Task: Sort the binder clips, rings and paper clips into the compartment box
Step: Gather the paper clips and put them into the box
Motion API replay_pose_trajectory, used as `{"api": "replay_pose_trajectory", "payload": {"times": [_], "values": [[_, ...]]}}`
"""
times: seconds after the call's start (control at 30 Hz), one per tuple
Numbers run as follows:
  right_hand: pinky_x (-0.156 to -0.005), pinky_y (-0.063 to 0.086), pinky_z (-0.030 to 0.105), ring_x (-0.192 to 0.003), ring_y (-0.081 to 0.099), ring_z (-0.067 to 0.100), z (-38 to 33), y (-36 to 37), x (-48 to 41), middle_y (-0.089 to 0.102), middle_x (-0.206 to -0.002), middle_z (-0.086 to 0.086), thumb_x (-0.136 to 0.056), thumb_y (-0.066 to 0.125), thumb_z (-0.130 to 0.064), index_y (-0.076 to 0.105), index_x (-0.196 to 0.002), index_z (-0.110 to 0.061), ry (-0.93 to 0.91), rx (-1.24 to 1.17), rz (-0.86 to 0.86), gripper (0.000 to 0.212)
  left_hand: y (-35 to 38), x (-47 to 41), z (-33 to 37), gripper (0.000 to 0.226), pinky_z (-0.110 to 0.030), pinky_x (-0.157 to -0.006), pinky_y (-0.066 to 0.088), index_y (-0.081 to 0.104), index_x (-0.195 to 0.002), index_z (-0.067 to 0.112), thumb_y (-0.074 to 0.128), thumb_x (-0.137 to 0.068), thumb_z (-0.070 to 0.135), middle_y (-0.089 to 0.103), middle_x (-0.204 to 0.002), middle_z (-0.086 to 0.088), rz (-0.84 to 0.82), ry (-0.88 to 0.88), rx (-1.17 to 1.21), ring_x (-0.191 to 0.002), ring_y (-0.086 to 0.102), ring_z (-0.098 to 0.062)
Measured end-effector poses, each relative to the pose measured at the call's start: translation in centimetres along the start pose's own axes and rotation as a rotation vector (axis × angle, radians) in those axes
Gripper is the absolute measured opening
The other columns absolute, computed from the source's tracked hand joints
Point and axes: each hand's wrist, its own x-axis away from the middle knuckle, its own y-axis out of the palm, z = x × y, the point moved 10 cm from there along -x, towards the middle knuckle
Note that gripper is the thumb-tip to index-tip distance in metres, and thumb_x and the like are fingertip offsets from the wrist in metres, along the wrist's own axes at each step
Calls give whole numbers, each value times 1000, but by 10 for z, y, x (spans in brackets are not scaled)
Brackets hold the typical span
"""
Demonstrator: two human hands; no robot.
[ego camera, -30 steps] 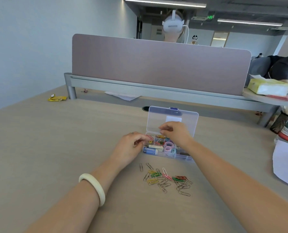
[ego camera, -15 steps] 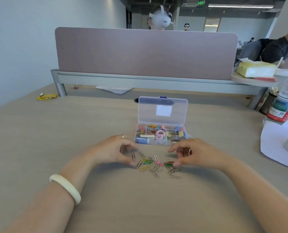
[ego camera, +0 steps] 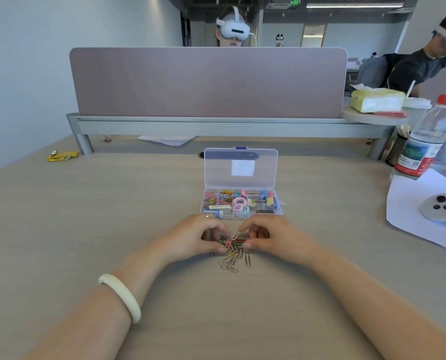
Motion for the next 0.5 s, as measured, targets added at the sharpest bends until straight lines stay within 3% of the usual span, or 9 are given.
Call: {"api": "replay_pose_trajectory", "payload": {"times": [0.1, 0.17, 0.23, 0.3, 0.4, 0.5], "values": [[-73, 41, 11, -78, 49, 2, 14, -9, 8, 50, -89, -12, -69, 76, -40, 56, -121, -24, 71, 21, -57, 58, -13, 6, -11, 59, -8, -66, 37, 58, -113, 32, 81, -60, 41, 47, -90, 19, -10, -64, -25, -74, 47, -2], [-88, 42, 19, -96, 48, 5, 19, -2, 13, 45, -100, -10, -63, 76, -52, 46, -130, -26, 86, 161, -132, 78, -9, 10, -13, 76, -4, -75, 34, 50, -123, 32, 81, -56, 47, 43, -100, 17, -77, -80, -86, -88, 44, 3], [-97, 40, 27, -109, 42, 9, 13, 7, 14, 42, -109, -8, -60, 72, -61, 38, -136, -30, 68, 289, -168, 89, 4, 9, -10, 88, -11, -88, 33, 44, -129, 29, 80, -53, 54, 39, -110, 11, -131, -72, -183, -104, 39, -2], [-96, 39, 28, -108, 40, 10, 2, 12, 10, 42, -110, -6, -63, 71, -61, 40, -134, -33, 22, 278, -150, 82, 13, 6, -3, 90, -20, -94, 34, 44, -130, 28, 75, -52, 61, 36, -108, 10, -124, -51, -227, -108, 36, -7], [-91, 38, 25, -103, 41, 12, -9, 11, 4, 47, -105, -2, -68, 72, -52, 56, -121, -37, -58, 192, -63, 57, 14, 0, 7, 74, -22, -84, 41, 57, -118, 30, 70, -53, 63, 40, -94, 11, -67, -2, -160, -95, 40, -5], [-89, 39, 25, -101, 44, 13, -8, 9, 3, 51, -99, -4, -70, 74, -42, 65, -112, -30, -68, 127, 32, 44, 12, -1, 9, 45, -20, -73, 41, 66, -105, 26, 75, -66, 46, 43, -87, 15, -27, 34, -102, -82, 45, 0]]}}
